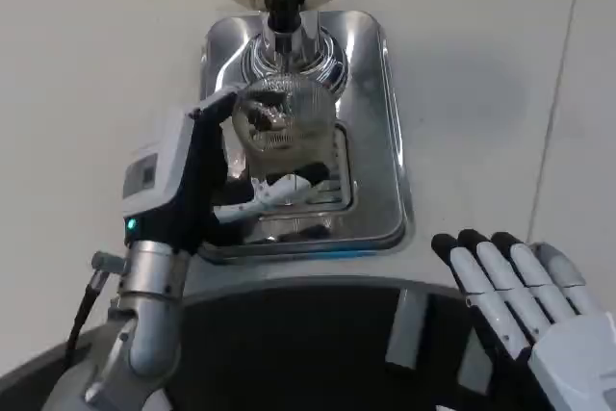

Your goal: Grasp the cup under the faucet to collect the drink, then remove the cup.

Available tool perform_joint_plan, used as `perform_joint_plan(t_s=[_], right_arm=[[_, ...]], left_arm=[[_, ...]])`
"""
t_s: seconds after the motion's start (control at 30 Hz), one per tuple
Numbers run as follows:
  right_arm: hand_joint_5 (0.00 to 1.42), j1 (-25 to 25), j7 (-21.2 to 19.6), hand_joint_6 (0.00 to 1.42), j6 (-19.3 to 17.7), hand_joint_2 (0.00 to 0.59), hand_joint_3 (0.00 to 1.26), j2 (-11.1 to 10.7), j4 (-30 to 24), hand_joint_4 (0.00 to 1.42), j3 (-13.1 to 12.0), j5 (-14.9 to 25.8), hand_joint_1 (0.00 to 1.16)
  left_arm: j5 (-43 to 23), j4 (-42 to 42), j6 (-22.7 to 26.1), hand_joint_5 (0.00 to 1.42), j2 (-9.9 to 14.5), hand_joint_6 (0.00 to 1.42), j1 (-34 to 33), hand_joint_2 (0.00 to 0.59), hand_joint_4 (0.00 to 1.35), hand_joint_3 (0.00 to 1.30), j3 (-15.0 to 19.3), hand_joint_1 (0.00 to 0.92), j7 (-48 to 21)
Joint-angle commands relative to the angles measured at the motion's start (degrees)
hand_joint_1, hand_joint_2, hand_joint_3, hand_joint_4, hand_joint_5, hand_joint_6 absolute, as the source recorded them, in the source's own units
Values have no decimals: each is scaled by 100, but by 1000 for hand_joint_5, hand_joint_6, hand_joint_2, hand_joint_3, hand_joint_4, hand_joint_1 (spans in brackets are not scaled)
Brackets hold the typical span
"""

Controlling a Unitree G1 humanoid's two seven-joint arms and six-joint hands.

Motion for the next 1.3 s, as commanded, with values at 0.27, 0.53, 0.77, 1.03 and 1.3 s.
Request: perform_joint_plan(t_s=[0.27,0.53,0.77,1.03,1.3], right_arm=[[0,117,217,0,45,559,0,41,-261,0,-107,158,199],[0,-83,272,0,76,560,0,87,-121,0,-52,114,195],[0,-361,360,0,143,560,0,73,2,0,13,135,193],[0,-694,431,0,329,560,0,205,87,0,95,397,192],[0,-1893,799,0,952,563,0,505,423,0,463,1066,259]], left_arm=[[-190,574,-31,1272,115,1424,-330,92,1099,1062,-133,663,211],[-461,452,-308,671,250,924,-175,44,252,336,-217,229,-238],[-633,-85,-339,647,395,889,213,35,206,303,-94,180,-312],[-760,-1363,-105,459,730,595,1114,66,127,225,309,250,-465],[-377,-3517,652,168,1223,216,2883,82,0,8,1017,323,-720]])
